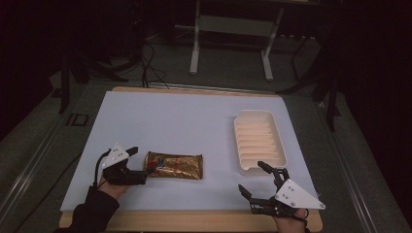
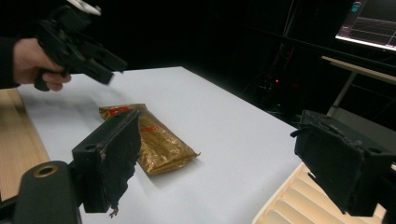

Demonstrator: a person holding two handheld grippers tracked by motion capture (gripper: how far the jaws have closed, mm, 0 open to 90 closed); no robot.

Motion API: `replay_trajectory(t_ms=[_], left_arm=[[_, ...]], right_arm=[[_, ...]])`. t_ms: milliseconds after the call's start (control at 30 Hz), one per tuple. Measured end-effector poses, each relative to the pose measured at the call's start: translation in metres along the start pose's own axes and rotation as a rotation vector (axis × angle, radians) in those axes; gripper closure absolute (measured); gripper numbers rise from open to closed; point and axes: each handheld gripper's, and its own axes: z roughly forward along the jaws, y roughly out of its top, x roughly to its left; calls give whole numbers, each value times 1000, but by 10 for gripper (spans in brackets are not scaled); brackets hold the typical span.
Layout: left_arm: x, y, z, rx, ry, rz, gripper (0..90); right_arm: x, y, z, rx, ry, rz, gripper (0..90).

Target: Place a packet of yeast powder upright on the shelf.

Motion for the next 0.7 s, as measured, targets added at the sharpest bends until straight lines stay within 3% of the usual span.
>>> replay_trajectory(t_ms=[67,100,200,267,433,567,700], left_arm=[[1,-2,4,26,13,7,152],[4,-6,13,87,26,-15,155],[8,-11,19,133,64,-26,221],[12,-14,23,157,69,-47,223],[15,-17,31,221,72,-50,261],[15,-22,39,276,77,-84,262],[13,-21,43,293,93,-55,262]], right_arm=[[0,0,0,1,2,0,144],[1,0,0,1,7,-2,144],[1,0,1,0,12,-2,144],[2,0,1,1,15,0,144],[3,0,1,4,21,-1,144],[3,0,1,2,22,-5,144],[3,0,1,5,24,-8,144]])
